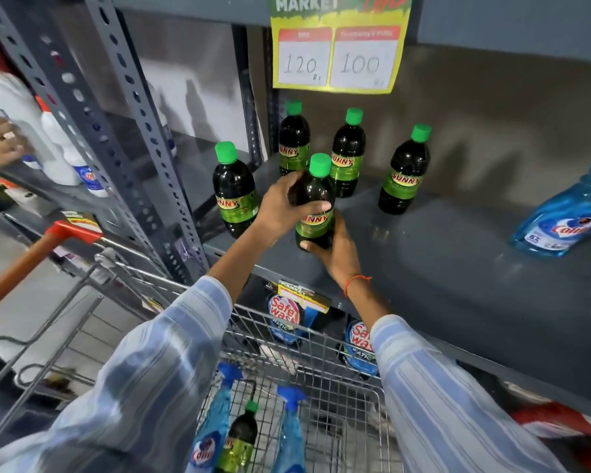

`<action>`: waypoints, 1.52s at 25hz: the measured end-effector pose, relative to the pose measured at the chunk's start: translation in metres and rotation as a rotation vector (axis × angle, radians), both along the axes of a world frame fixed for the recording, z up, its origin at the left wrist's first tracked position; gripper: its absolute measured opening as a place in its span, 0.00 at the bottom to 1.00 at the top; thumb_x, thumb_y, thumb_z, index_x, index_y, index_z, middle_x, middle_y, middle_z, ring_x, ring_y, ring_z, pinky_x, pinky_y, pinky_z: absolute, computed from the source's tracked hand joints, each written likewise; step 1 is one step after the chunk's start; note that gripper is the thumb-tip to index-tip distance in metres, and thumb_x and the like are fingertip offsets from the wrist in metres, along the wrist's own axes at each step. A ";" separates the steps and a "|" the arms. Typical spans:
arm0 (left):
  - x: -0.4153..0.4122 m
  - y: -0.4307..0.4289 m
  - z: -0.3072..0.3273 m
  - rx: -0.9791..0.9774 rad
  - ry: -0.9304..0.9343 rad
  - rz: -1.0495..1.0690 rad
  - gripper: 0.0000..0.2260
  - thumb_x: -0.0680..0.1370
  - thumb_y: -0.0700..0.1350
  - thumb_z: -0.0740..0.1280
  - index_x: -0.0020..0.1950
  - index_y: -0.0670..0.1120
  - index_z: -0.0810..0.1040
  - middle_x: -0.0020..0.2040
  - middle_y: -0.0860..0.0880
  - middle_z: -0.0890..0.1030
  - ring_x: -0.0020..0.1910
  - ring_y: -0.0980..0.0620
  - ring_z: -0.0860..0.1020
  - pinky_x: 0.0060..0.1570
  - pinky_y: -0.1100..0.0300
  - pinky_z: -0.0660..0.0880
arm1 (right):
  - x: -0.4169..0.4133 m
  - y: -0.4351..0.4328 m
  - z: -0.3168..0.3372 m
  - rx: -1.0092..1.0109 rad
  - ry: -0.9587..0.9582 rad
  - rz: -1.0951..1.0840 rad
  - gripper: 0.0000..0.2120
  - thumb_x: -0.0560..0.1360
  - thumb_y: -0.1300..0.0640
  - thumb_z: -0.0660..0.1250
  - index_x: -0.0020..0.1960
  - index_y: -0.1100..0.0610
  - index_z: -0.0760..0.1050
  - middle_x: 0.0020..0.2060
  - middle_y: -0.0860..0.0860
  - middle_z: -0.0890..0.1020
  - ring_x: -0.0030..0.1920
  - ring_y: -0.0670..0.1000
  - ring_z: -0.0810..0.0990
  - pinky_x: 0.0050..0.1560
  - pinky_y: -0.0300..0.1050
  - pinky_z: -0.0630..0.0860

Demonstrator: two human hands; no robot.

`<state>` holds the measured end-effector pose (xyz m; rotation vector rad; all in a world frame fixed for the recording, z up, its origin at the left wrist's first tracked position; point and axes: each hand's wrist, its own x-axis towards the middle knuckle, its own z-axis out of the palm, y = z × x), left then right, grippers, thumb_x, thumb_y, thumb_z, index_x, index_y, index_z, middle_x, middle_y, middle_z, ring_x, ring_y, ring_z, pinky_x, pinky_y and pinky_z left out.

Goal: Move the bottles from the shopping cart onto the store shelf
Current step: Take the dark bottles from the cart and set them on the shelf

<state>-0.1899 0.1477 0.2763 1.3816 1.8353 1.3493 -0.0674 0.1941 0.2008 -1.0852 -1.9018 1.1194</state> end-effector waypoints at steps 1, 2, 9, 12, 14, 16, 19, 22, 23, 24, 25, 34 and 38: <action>0.006 -0.009 -0.002 0.035 0.095 0.048 0.37 0.65 0.57 0.75 0.68 0.45 0.67 0.66 0.43 0.75 0.66 0.47 0.73 0.69 0.48 0.69 | 0.002 -0.010 0.004 0.030 0.034 -0.057 0.41 0.65 0.53 0.75 0.70 0.59 0.56 0.67 0.60 0.71 0.67 0.57 0.70 0.66 0.56 0.71; 0.014 -0.026 -0.008 0.102 0.168 0.125 0.37 0.67 0.57 0.73 0.70 0.45 0.64 0.68 0.44 0.72 0.68 0.47 0.70 0.70 0.52 0.66 | 0.007 -0.025 0.004 0.070 0.098 -0.128 0.40 0.66 0.53 0.74 0.71 0.60 0.56 0.66 0.60 0.70 0.67 0.56 0.70 0.66 0.54 0.71; 0.052 -0.171 -0.215 -0.141 0.256 0.348 0.09 0.76 0.47 0.64 0.50 0.43 0.70 0.45 0.45 0.72 0.45 0.49 0.70 0.46 0.51 0.72 | 0.055 -0.200 -0.155 -0.044 -0.021 -0.071 0.17 0.75 0.50 0.60 0.60 0.59 0.70 0.48 0.55 0.75 0.45 0.46 0.75 0.48 0.34 0.75; 0.023 -0.203 -0.325 -0.831 0.176 0.135 0.20 0.73 0.46 0.68 0.61 0.38 0.70 0.59 0.36 0.76 0.58 0.39 0.74 0.56 0.49 0.71 | 0.053 -0.235 -0.259 -0.483 -0.337 0.193 0.33 0.70 0.34 0.56 0.57 0.62 0.72 0.51 0.63 0.79 0.50 0.57 0.78 0.50 0.48 0.75; 0.003 -0.215 -0.373 -1.077 0.135 -0.016 0.25 0.71 0.48 0.70 0.62 0.36 0.70 0.62 0.33 0.75 0.62 0.37 0.73 0.60 0.51 0.68 | 0.048 -0.250 -0.305 -0.711 -0.577 0.361 0.32 0.69 0.37 0.60 0.57 0.65 0.71 0.53 0.65 0.79 0.57 0.60 0.77 0.55 0.50 0.72; -0.008 -0.218 -0.401 -1.182 0.122 -0.108 0.27 0.66 0.55 0.72 0.56 0.37 0.74 0.60 0.33 0.76 0.62 0.37 0.74 0.59 0.52 0.68 | 0.046 -0.265 -0.336 -0.817 -0.693 0.465 0.21 0.74 0.50 0.63 0.58 0.66 0.70 0.54 0.63 0.77 0.61 0.59 0.74 0.56 0.50 0.69; -0.003 -0.216 -0.407 -1.158 -0.012 -0.165 0.41 0.60 0.58 0.74 0.62 0.33 0.71 0.64 0.33 0.73 0.66 0.38 0.71 0.64 0.53 0.66 | 0.037 -0.279 -0.352 -0.932 -0.549 0.449 0.20 0.72 0.57 0.68 0.60 0.65 0.71 0.60 0.63 0.77 0.60 0.58 0.75 0.62 0.50 0.70; 0.008 -0.221 -0.423 -1.153 -0.073 -0.099 0.31 0.69 0.54 0.72 0.63 0.34 0.70 0.64 0.34 0.74 0.66 0.39 0.71 0.61 0.52 0.67 | 0.029 -0.291 -0.367 -0.999 -0.405 0.299 0.24 0.63 0.55 0.75 0.57 0.62 0.75 0.56 0.62 0.81 0.56 0.57 0.80 0.63 0.53 0.74; 0.011 -0.224 -0.426 -1.130 -0.090 -0.065 0.28 0.69 0.54 0.72 0.59 0.35 0.73 0.60 0.34 0.77 0.62 0.39 0.75 0.56 0.53 0.70 | 0.028 -0.291 -0.364 -0.990 -0.407 0.273 0.23 0.63 0.56 0.76 0.55 0.62 0.75 0.56 0.61 0.81 0.55 0.57 0.80 0.60 0.50 0.75; 0.011 -0.227 -0.425 -1.094 -0.091 -0.025 0.26 0.68 0.54 0.73 0.56 0.36 0.75 0.55 0.35 0.79 0.58 0.40 0.77 0.53 0.53 0.71 | 0.027 -0.289 -0.357 -0.977 -0.394 0.251 0.20 0.64 0.58 0.76 0.52 0.61 0.75 0.55 0.60 0.81 0.54 0.56 0.80 0.56 0.45 0.75; 0.009 -0.228 -0.419 -1.055 -0.092 0.026 0.25 0.68 0.55 0.73 0.54 0.38 0.76 0.52 0.37 0.80 0.55 0.42 0.78 0.50 0.54 0.71 | 0.026 -0.285 -0.349 -0.956 -0.372 0.231 0.16 0.63 0.60 0.76 0.48 0.58 0.74 0.55 0.61 0.80 0.52 0.55 0.79 0.51 0.43 0.75; 0.005 -0.187 -0.196 -0.561 -0.226 0.138 0.13 0.62 0.58 0.76 0.39 0.53 0.80 0.33 0.53 0.82 0.35 0.52 0.79 0.40 0.54 0.77 | 0.046 -0.201 -0.176 -0.554 -0.135 0.352 0.32 0.56 0.51 0.78 0.55 0.47 0.68 0.51 0.52 0.80 0.54 0.54 0.79 0.56 0.50 0.77; 0.019 -0.153 -0.070 -0.263 -0.191 -0.003 0.20 0.58 0.59 0.77 0.45 0.53 0.81 0.39 0.52 0.85 0.42 0.51 0.83 0.48 0.50 0.80 | 0.068 -0.154 -0.066 -0.282 0.003 0.261 0.34 0.54 0.47 0.78 0.56 0.40 0.66 0.52 0.48 0.81 0.53 0.51 0.81 0.56 0.50 0.78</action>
